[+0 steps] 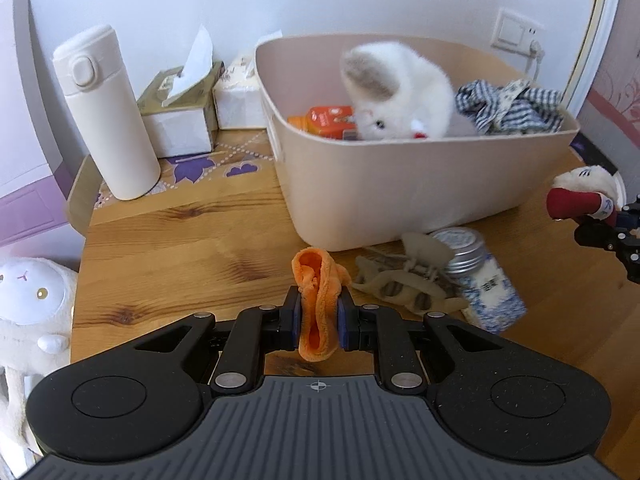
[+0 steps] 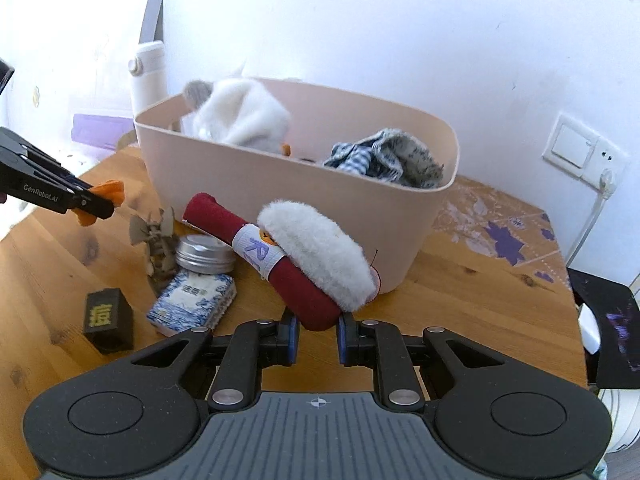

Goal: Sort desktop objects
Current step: 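Lift the orange cloth and red sock roll and carry both over the basket, then open both tools to drop the orange cloth and sock roll into the basket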

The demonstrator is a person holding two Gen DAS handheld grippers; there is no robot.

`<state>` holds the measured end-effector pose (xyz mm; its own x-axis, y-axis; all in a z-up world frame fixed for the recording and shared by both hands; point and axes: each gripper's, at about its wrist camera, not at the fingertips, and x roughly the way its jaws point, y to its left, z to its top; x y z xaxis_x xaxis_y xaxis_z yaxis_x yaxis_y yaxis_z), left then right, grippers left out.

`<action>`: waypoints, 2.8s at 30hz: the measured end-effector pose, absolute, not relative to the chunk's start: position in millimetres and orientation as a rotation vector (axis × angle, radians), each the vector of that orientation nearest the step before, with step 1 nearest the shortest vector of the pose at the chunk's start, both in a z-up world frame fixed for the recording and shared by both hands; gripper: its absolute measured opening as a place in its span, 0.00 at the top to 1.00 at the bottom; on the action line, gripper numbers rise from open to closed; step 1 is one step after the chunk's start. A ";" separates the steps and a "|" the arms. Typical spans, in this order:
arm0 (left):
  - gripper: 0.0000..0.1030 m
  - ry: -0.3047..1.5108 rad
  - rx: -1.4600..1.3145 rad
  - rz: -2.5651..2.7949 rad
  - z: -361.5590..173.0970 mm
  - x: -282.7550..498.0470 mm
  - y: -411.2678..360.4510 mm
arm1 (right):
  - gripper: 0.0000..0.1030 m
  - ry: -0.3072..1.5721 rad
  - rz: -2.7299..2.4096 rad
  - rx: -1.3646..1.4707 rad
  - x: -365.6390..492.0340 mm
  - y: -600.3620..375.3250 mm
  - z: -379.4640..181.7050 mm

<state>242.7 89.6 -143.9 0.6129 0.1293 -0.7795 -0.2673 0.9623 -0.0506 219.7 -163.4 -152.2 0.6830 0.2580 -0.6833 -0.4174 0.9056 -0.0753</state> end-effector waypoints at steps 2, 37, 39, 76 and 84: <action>0.83 0.866 -0.169 0.225 -136.7 236.6 85.1 | 0.83 0.717 0.375 -0.219 209.1 -162.1 -143.8; 0.84 0.596 -0.021 0.171 -14.2 292.4 74.7 | 0.83 0.515 0.315 -0.208 252.9 -169.6 -38.4; 0.84 0.583 -0.010 0.162 -11.2 303.1 73.1 | 0.83 0.511 0.314 -0.207 262.6 -168.2 -35.2; 0.60 0.961 0.003 0.338 -91.2 425.3 95.5 | 0.68 0.785 0.396 -0.289 376.4 -128.3 -102.6; 0.38 0.908 0.009 0.362 -81.9 404.7 99.6 | 0.41 0.742 0.376 -0.259 367.1 -121.8 -90.1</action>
<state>404.7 99.6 -81.9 0.5591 0.3111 -0.7685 -0.3034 0.9394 0.1595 367.1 -121.8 -90.1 0.6752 0.2396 -0.6976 -0.4203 0.9022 -0.0969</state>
